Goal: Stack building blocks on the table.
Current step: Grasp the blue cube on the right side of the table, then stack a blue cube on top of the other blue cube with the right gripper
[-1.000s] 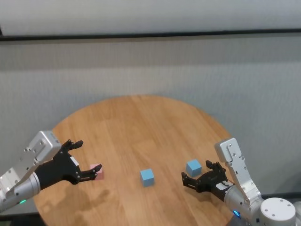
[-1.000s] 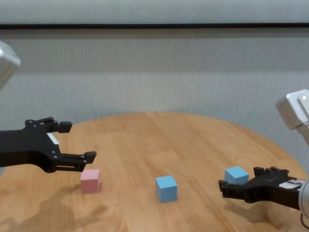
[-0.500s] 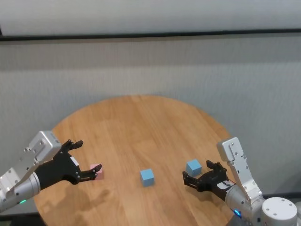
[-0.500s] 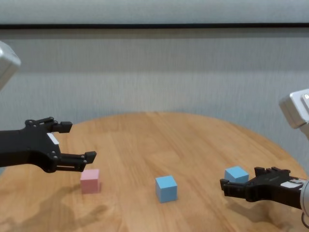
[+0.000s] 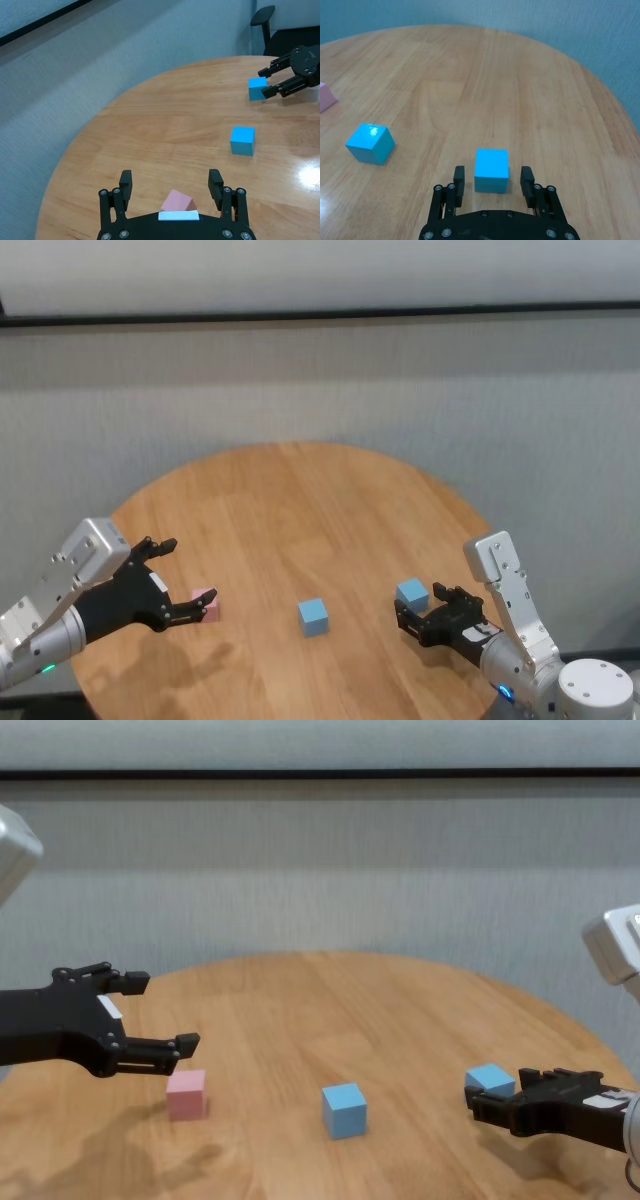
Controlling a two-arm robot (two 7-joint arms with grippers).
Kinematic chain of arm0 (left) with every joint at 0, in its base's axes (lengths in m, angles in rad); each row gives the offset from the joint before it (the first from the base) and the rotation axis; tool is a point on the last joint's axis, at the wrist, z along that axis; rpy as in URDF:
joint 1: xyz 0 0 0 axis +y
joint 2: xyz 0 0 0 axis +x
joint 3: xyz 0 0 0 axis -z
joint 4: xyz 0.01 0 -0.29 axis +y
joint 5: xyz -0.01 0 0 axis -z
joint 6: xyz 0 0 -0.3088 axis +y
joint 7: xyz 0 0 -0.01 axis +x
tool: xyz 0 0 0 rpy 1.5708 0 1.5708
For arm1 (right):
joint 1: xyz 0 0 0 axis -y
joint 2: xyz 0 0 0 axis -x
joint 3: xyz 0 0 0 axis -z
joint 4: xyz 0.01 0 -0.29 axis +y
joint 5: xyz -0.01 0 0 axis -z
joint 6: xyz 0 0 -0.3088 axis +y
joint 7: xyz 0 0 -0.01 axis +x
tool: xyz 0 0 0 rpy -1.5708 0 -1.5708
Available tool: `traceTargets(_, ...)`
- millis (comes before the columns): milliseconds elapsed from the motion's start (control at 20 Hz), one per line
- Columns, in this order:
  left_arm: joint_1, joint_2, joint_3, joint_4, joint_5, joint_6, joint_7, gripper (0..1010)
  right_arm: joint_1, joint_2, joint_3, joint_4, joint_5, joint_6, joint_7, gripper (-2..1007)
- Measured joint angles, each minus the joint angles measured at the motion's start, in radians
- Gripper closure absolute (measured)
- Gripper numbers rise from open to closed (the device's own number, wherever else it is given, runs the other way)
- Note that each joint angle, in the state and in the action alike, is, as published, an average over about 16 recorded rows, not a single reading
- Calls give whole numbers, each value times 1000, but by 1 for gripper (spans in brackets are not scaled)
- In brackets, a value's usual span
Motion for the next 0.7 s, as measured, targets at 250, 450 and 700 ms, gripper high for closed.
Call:
traceTargets(250,0,0,0,0,0,0,0,11,-5,-6,12,-4,-6,3,4,441)
traceTargets(450,0,0,0,0,0,0,0,11,-8,-10,22,-7,-11,5,7,539)
traceTargets(700,0,0,0,0,0,0,0,11,-12,-16,33,-12,-17,7,11,617)
